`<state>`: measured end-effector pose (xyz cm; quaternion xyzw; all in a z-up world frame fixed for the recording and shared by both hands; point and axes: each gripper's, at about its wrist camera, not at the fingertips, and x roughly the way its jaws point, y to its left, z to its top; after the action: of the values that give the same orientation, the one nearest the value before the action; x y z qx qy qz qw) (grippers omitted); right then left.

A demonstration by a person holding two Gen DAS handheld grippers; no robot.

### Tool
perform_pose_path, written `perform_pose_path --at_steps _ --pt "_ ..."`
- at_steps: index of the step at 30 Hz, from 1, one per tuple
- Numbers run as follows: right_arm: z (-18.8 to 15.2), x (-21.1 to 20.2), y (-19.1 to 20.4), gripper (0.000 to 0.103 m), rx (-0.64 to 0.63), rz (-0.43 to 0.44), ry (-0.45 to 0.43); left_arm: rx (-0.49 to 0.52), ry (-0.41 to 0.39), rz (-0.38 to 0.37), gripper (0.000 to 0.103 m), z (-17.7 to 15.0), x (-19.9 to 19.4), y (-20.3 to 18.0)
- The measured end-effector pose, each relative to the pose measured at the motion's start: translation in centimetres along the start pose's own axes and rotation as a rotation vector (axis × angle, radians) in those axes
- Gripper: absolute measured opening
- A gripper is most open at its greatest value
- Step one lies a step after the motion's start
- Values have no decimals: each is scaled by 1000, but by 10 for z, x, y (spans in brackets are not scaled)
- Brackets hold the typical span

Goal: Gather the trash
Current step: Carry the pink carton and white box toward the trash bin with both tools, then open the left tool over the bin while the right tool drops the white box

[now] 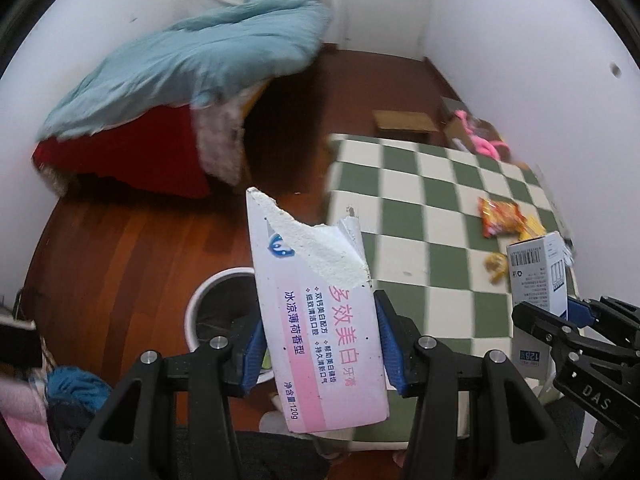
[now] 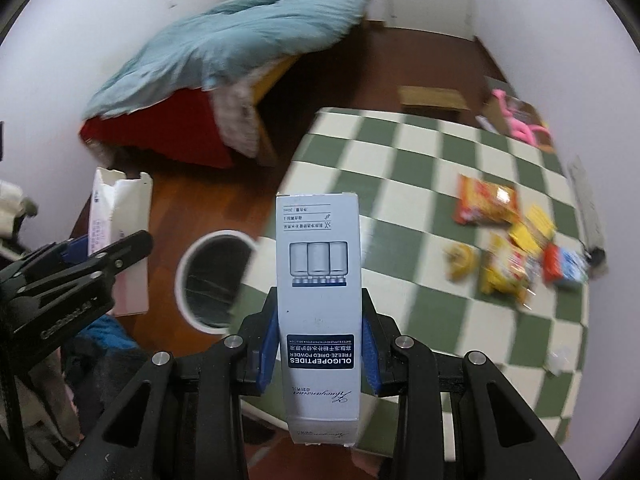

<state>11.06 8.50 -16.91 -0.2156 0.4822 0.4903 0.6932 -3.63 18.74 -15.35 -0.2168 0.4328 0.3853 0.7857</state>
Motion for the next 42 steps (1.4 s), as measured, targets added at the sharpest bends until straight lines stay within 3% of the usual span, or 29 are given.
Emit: perform_pose_path --at_steps 6,9,17,19,20,21,24,25,28,30,31,37,42 --pt "33 71 55 37 11 160 119 -131 66 18 46 2 37 84" --pt "47 125 78 37 47 224 218 -208 126 -35 46 0 68 120" --pt "59 246 126 37 47 200 400 -361 297 -79 49 -20 159 190" --pt "61 265 134 37 32 180 420 -388 318 -67 70 -26 170 201" --pt "61 274 139 37 20 172 432 -407 329 -60 90 -29 175 206" --pt "62 286 144 37 10 158 444 -418 334 -55 94 -31 178 209" --pt "61 310 155 38 -18 129 486 -439 348 -11 94 -41 180 219" --pt "61 316 158 47 -26 123 499 -442 346 -6 94 -42 179 223" --pt "65 326 165 78 -51 94 498 -431 320 59 94 -48 169 225" --pt "63 323 168 82 -67 82 495 -419 302 110 94 -49 160 227" --pt "63 321 169 90 -75 76 491 -412 299 142 94 -50 155 227" --pt "55 293 169 100 -140 -8 439 -408 278 201 94 -57 136 224" --pt "41 255 165 101 -177 -49 397 -398 262 213 94 -59 119 214"
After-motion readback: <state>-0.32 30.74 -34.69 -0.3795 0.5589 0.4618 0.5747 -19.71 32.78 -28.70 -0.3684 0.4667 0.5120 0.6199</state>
